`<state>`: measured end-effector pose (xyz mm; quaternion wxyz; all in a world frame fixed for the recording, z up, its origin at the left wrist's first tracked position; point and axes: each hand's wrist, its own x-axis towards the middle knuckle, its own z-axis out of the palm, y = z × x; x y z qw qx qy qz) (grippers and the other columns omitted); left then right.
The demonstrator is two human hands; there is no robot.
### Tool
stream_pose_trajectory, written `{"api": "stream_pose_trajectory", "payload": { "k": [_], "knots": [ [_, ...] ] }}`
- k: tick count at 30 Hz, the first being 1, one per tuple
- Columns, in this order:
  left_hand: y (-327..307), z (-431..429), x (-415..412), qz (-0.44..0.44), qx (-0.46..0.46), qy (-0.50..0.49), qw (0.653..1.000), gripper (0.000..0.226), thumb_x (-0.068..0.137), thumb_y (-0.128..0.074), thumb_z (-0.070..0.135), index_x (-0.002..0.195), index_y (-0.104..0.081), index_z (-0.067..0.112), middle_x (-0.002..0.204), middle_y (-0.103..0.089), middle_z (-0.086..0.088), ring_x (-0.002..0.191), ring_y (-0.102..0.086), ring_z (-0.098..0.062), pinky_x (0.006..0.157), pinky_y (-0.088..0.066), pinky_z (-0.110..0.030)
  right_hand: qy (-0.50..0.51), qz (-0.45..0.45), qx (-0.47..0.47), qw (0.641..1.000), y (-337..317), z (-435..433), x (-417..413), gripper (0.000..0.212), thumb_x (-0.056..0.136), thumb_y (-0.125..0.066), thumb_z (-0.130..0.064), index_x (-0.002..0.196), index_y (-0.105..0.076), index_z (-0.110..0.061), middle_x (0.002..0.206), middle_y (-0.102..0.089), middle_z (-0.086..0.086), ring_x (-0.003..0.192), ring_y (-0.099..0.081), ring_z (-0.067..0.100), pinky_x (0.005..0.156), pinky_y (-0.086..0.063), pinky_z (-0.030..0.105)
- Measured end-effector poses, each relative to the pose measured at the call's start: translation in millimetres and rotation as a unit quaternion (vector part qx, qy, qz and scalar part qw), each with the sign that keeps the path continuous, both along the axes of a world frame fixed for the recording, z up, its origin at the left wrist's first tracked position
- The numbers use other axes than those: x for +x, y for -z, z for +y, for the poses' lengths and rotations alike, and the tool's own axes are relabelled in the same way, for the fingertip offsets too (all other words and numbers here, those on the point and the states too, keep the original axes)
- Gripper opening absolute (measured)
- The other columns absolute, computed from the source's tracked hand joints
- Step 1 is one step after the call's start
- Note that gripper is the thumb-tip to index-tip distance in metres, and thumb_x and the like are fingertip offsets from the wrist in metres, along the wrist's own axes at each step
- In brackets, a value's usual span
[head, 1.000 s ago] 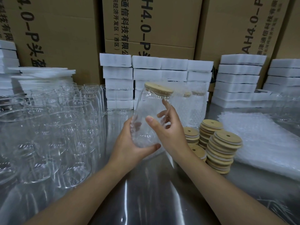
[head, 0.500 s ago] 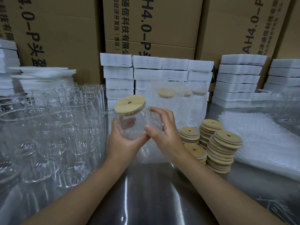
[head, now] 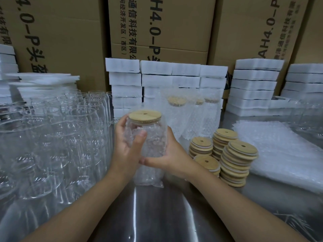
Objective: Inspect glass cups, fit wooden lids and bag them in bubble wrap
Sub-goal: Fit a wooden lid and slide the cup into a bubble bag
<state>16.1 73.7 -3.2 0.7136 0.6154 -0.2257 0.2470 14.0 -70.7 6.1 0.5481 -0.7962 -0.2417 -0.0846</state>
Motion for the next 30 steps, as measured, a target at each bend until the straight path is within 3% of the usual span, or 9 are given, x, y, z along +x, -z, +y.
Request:
{"api": "stream_pose_trajectory", "payload": {
  "k": [3, 7, 10, 13, 20, 23, 26, 28, 30],
  "knots": [
    [6.0, 1.4, 5.1, 0.009, 0.048, 0.036, 0.998, 0.093, 0.063, -0.07, 0.062, 0.142, -0.027, 0.036, 0.136, -0.052, 0.012, 0.123, -0.056, -0.005, 0.095, -0.052, -0.027, 0.022, -0.003, 0.063, 0.998, -5.0, -1.0, -2.2, 0.097, 0.067, -0.087, -0.018, 0.142, -0.025, -0.02, 0.128, -0.058, -0.001, 0.114, -0.06, 0.007, 0.095, -0.052, 0.029],
    [9.2, 4.3, 8.7, 0.052, 0.115, 0.043, 0.991, 0.126, 0.044, -0.079, 0.074, 0.147, -0.014, 0.042, 0.135, -0.042, 0.025, 0.122, -0.046, 0.015, 0.097, -0.045, -0.016, 0.057, -0.016, 0.144, 0.988, -14.7, -5.2, -3.5, 0.081, 0.074, -0.08, -0.008, 0.139, -0.031, -0.012, 0.126, -0.06, 0.006, 0.111, -0.063, 0.01, 0.089, -0.052, 0.021],
    [11.9, 2.4, 10.0, 0.062, 0.16, 0.063, 0.983, 0.125, 0.045, -0.086, 0.055, 0.15, -0.021, 0.034, 0.139, -0.05, 0.016, 0.126, -0.05, 0.004, 0.1, -0.045, -0.02, 0.081, -0.031, 0.179, 0.98, -20.2, -5.9, -5.3, 0.074, 0.075, -0.08, -0.011, 0.136, -0.038, -0.008, 0.124, -0.062, 0.009, 0.11, -0.063, 0.014, 0.093, -0.052, 0.03],
    [14.5, -1.7, 8.4, 0.056, 0.17, 0.069, 0.982, 0.111, 0.046, -0.089, 0.044, 0.141, -0.033, 0.033, 0.12, -0.063, 0.028, 0.11, -0.06, 0.008, 0.086, -0.049, -0.009, 0.081, -0.032, 0.184, 0.979, -21.5, -5.0, -5.9, 0.071, 0.075, -0.079, -0.011, 0.134, -0.04, -0.005, 0.12, -0.064, 0.011, 0.108, -0.065, 0.018, 0.095, -0.053, 0.039],
    [14.9, -5.8, 4.8, 0.032, 0.141, 0.018, 0.989, 0.084, 0.054, -0.089, 0.037, 0.126, -0.045, 0.032, 0.114, -0.067, 0.022, 0.104, -0.066, 0.002, 0.081, -0.051, -0.01, 0.045, -0.031, 0.172, 0.984, -22.1, -1.9, -9.3, 0.081, 0.074, -0.08, -0.008, 0.14, -0.033, -0.007, 0.124, -0.062, 0.011, 0.11, -0.064, 0.017, 0.089, -0.054, 0.03],
    [11.5, -6.4, 6.2, 0.018, 0.146, -0.001, 0.989, 0.087, 0.057, -0.092, 0.034, 0.131, -0.048, 0.024, 0.117, -0.068, 0.008, 0.11, -0.066, -0.01, 0.092, -0.055, -0.033, 0.065, -0.059, 0.138, 0.987, -27.6, 0.6, -13.7, 0.1, 0.065, -0.084, -0.024, 0.145, -0.027, -0.014, 0.131, -0.057, 0.006, 0.119, -0.058, 0.015, 0.103, -0.047, 0.041],
    [5.8, -5.2, 6.0, 0.003, 0.161, -0.034, 0.986, 0.086, 0.06, -0.092, 0.032, 0.134, -0.047, 0.024, 0.123, -0.065, 0.007, 0.115, -0.063, -0.011, 0.097, -0.052, -0.043, 0.089, -0.128, 0.059, 0.986, -40.5, 3.7, -20.3, 0.111, 0.058, -0.087, -0.039, 0.139, -0.012, -0.05, 0.141, -0.046, -0.001, 0.128, -0.049, 0.011, 0.107, -0.041, 0.041],
    [1.8, -3.6, 5.8, -0.006, 0.169, -0.07, 0.983, 0.086, 0.06, -0.091, 0.036, 0.134, -0.048, 0.026, 0.126, -0.062, 0.007, 0.118, -0.06, -0.011, 0.098, -0.051, -0.043, 0.121, -0.173, -0.067, 0.975, -53.5, 7.2, -23.9, 0.112, 0.058, -0.085, -0.049, 0.131, -0.002, -0.066, 0.145, -0.038, -0.013, 0.126, -0.046, 0.003, 0.102, -0.043, 0.033],
    [-1.4, -0.9, 5.2, 0.0, 0.172, -0.096, 0.98, 0.084, 0.059, -0.089, 0.038, 0.133, -0.049, 0.029, 0.126, -0.061, 0.005, 0.118, -0.059, -0.012, 0.097, -0.051, -0.042, 0.151, -0.212, -0.187, 0.947, -63.6, 11.2, -22.2, 0.098, 0.059, -0.08, -0.058, 0.13, -0.012, -0.063, 0.134, -0.039, -0.021, 0.115, -0.044, -0.004, 0.086, -0.042, 0.022]
  ]
}}
